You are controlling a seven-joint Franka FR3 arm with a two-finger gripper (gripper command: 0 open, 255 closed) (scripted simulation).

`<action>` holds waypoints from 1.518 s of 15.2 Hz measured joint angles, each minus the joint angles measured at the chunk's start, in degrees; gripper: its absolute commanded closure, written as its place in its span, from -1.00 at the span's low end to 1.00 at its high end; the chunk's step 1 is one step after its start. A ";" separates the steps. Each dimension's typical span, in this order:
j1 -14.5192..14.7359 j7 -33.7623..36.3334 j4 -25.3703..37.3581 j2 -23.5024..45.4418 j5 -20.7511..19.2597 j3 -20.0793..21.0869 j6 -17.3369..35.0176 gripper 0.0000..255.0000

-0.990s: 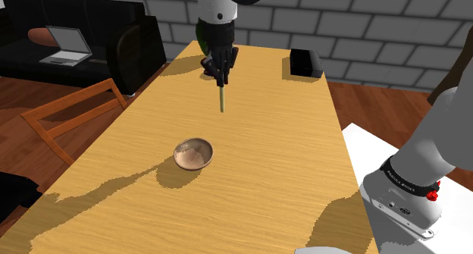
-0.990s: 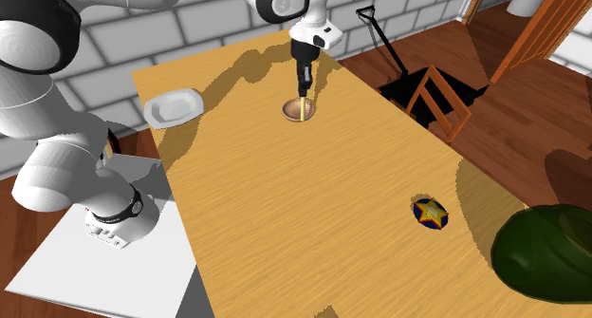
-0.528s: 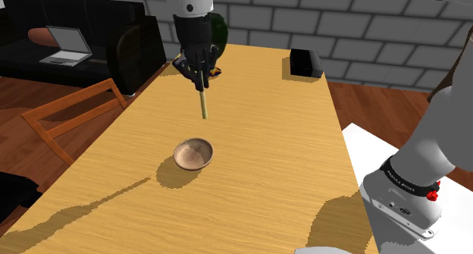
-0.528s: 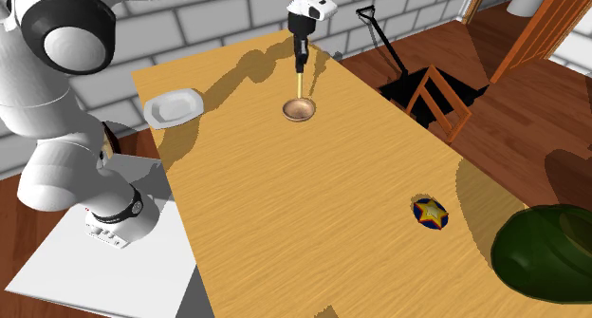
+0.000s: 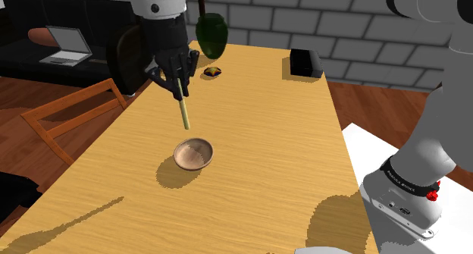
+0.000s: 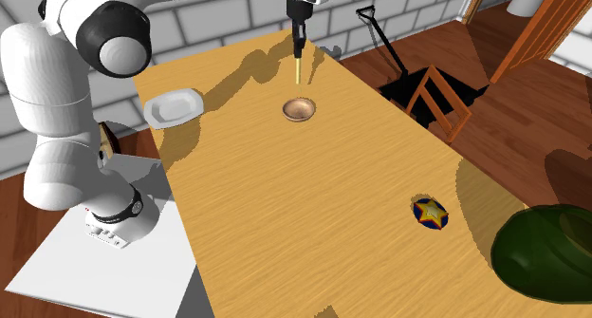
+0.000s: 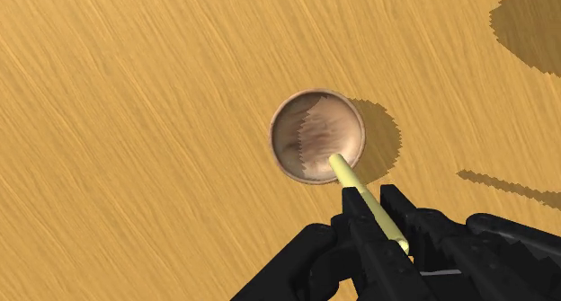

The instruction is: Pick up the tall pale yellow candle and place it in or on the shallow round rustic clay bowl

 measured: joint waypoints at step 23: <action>-1.31 0.54 -15.15 0.53 -0.51 -0.56 15.51 1.00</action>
